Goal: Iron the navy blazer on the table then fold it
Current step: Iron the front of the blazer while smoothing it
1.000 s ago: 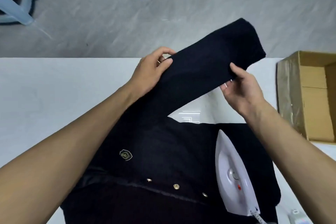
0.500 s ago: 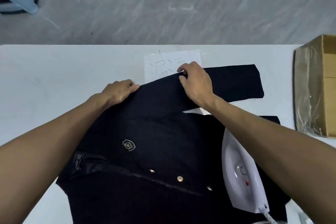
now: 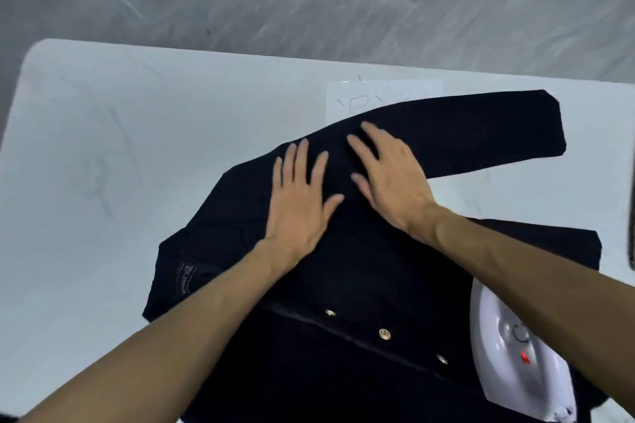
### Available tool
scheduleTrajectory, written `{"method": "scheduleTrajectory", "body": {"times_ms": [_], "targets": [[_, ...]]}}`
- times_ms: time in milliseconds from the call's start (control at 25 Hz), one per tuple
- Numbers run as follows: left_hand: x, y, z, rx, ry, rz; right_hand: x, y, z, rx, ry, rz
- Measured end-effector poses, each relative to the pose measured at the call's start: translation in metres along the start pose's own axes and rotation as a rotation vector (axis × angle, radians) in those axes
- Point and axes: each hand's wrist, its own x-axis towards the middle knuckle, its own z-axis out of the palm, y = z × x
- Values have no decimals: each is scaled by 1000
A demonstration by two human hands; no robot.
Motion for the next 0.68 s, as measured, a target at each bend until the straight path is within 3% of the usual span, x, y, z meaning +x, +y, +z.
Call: {"method": "scheduleTrajectory", "body": {"times_ms": [80,120,360,480,560,680], "targets": [[-4,7,22,106,-146,-25,-21,10,18,-126,-251,56],[-1,5,26,113,-181,-56,-21,19,24,-151,-298,119],[8,1,14,29,-223,-108,-22,33,7,-39,-328,304],[2,22,6,119,-153,112,-37,39,-14,125,-428,306],[-5,39,4,182,-193,287,-57,44,-46,310,-332,439],[-7,57,-4,181,-329,257,-126,49,-96,132,-160,691]]}}
